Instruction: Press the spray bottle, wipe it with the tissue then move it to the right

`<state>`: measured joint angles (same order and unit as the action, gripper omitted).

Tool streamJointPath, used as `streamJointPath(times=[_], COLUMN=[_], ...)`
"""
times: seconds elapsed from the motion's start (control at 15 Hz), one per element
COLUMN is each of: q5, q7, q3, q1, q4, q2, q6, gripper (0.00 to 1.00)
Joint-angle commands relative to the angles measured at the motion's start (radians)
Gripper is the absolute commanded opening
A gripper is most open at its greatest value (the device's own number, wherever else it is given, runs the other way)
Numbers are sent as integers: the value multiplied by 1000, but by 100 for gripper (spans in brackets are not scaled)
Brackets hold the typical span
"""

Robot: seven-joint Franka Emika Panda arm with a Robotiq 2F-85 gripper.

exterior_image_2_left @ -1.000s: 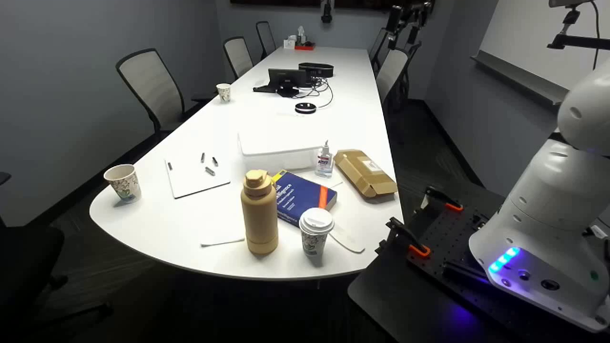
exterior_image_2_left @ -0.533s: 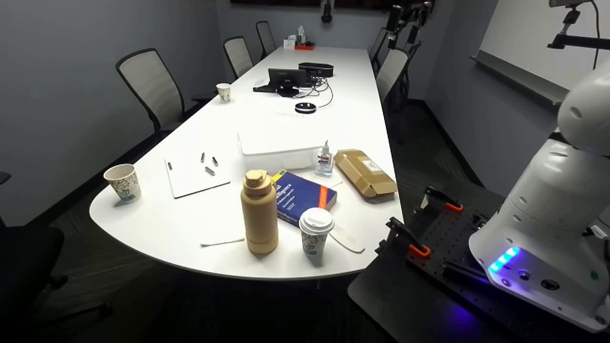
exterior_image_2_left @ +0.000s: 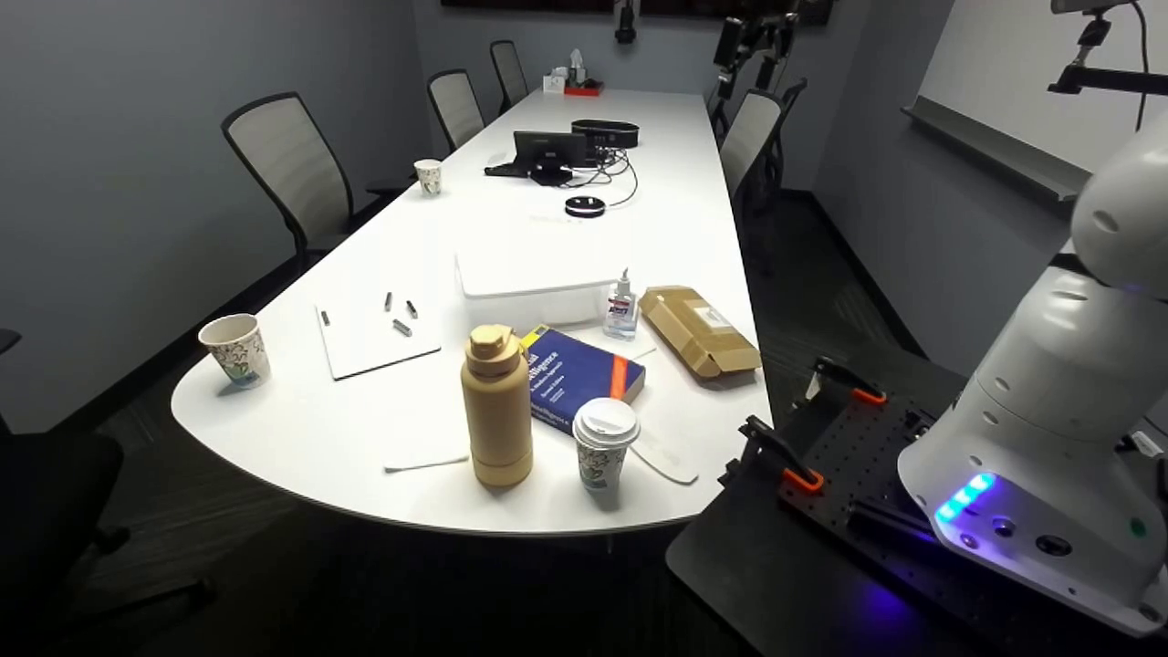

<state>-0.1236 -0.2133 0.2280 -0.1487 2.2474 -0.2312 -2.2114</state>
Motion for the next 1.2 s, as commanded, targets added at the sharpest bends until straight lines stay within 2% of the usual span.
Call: streamJointPath(times=[0.0, 0.4, 0.67, 0.87, 1.13], q5=[80, 234, 250, 247, 263], q7=[-12, 29, 119, 199, 266], q3=[-11, -43, -60, -69, -90], q1=[16, 4, -6, -4, 2], q4=[-104, -302, -409, -441, -427], q2=[144, 386, 510, 567, 613], q6=[-55, -50, -23, -8, -6], gripper=[100, 100, 100, 100, 100])
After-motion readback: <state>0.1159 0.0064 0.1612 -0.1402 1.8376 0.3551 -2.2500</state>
